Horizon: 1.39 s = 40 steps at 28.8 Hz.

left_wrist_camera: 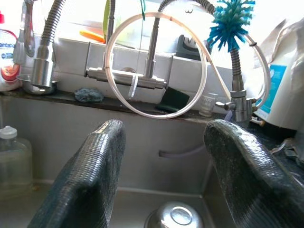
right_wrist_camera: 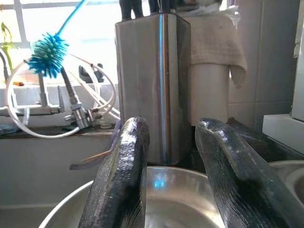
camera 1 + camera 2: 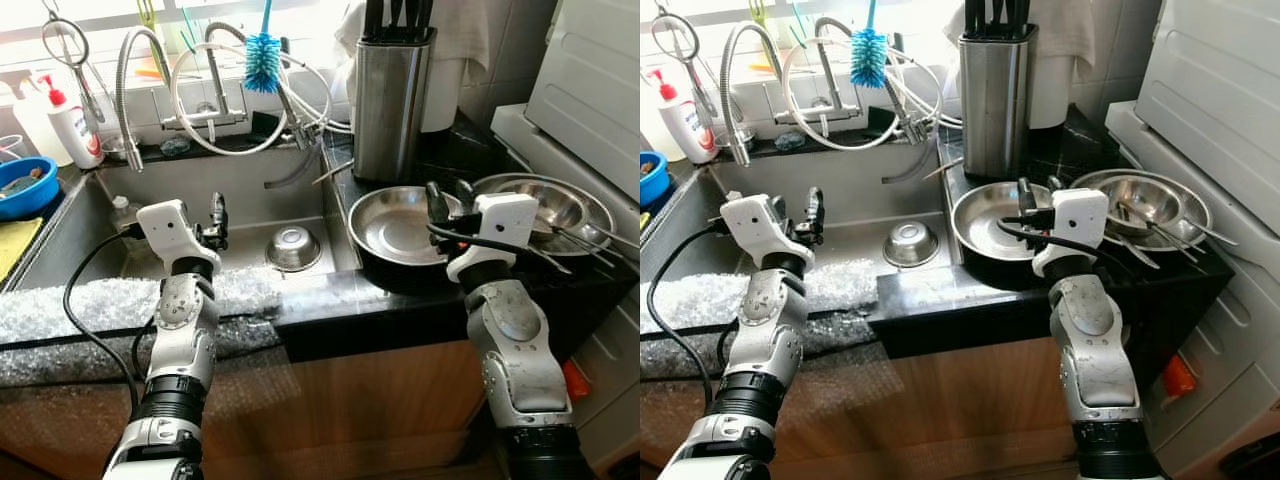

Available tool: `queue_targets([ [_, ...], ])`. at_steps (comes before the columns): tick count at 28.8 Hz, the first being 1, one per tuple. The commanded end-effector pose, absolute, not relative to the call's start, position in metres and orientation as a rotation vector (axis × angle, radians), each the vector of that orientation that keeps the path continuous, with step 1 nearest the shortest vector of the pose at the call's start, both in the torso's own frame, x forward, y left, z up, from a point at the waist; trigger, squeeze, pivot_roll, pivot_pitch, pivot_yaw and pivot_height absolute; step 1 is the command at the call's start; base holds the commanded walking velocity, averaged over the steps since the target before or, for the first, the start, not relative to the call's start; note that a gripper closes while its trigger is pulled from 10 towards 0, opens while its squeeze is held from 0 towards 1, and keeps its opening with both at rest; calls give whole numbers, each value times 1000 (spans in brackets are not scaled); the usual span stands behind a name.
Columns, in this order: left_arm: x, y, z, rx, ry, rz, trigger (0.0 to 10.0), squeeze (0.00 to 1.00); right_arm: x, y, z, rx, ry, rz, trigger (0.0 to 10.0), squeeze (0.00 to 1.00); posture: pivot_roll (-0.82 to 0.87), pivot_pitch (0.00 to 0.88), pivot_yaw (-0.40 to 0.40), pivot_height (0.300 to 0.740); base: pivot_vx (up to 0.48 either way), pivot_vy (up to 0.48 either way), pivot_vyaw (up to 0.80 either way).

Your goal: Kitchen organization

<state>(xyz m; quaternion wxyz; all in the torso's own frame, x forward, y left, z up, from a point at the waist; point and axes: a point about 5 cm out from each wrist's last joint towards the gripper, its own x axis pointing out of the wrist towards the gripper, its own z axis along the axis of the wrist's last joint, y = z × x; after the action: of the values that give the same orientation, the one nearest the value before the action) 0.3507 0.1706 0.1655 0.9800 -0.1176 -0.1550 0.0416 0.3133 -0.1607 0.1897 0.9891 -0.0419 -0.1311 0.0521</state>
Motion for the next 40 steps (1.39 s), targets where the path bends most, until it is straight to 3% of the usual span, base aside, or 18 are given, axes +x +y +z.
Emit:
queue_targets([
  [1,353,175,167,-218,-306,92,10000,0,314,-156,190,-56,-264,114,10000,0,-127,0,102,740,311,0,0],
  [11,351,176,166,-228,-315,93,10000,0,315,-152,190,-51,-266,120,10000,0,-125,0,97,740,303,0,0],
  [28,351,176,164,-223,-303,81,10000,0,306,-148,192,-56,-249,112,10000,0,-147,0,113,740,0,0,0],
  [35,353,176,164,-214,-293,65,10000,0,290,-150,190,-78,-161,61,10000,0,-169,0,133,740,0,0,0],
  [40,356,177,165,-208,-288,57,10000,0,277,-153,190,58,-19,-89,10000,0,-185,0,141,740,0,0,0],
])
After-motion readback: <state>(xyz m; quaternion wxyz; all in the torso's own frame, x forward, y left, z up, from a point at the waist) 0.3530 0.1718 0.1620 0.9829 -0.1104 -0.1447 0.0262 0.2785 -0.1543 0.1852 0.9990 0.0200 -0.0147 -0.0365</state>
